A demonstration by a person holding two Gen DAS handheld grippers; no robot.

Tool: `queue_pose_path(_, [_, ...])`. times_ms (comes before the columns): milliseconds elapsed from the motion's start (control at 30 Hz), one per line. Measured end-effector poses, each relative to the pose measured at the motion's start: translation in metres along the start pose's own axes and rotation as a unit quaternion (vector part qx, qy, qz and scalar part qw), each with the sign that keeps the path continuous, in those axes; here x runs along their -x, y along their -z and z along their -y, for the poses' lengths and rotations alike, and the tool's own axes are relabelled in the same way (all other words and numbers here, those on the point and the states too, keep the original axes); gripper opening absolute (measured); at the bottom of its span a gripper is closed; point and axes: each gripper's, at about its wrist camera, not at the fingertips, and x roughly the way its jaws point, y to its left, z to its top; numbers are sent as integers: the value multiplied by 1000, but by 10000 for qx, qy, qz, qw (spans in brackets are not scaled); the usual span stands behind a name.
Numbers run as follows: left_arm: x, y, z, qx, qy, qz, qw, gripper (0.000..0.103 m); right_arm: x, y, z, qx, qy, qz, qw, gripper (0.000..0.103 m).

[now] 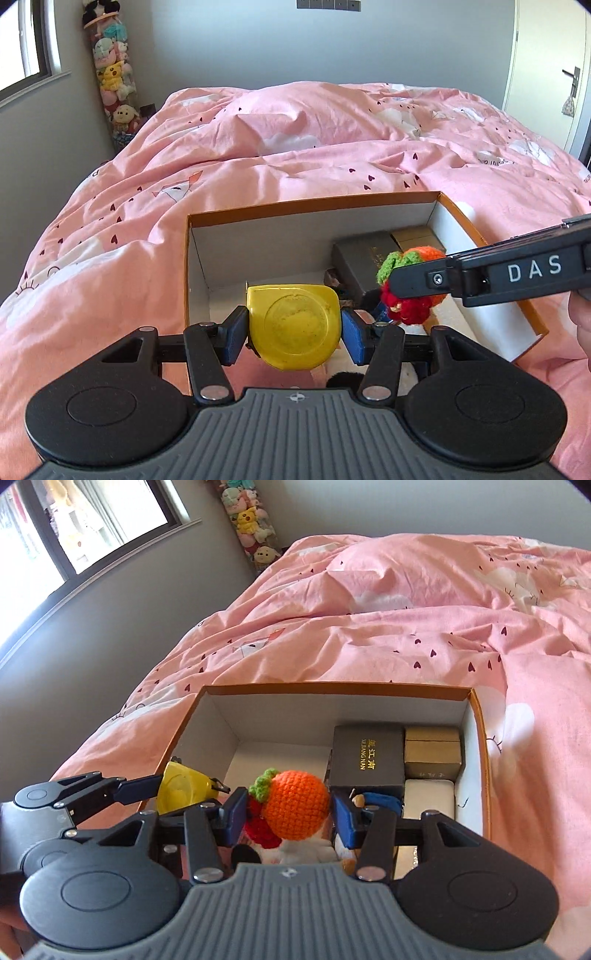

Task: Organize objects
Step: 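Lift both items over the orange box and lower them inside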

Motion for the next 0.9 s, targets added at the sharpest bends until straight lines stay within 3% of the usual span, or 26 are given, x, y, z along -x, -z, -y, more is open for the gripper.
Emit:
queue_pose_path(300, [-36,-18,-6,-1033,22,-133,9946,61,-61,-26,17,-613,-101,-388,9973,51])
queue_pose_path(567, [-72,-18,0,-2170,77,-515,9748,61,-106,-36,24,-945,-359,-750,9921,51])
queue_pose_path(767, [-95,-16,-2,-2561,153,-854,9627,61,-124,-36,22,-835,-282,-864,9924,53])
queue_pose_path(900, [-103,-16,3,-2869,-24,-892,9538,61,-125,-38,26,-840,-321,-833,9925,54])
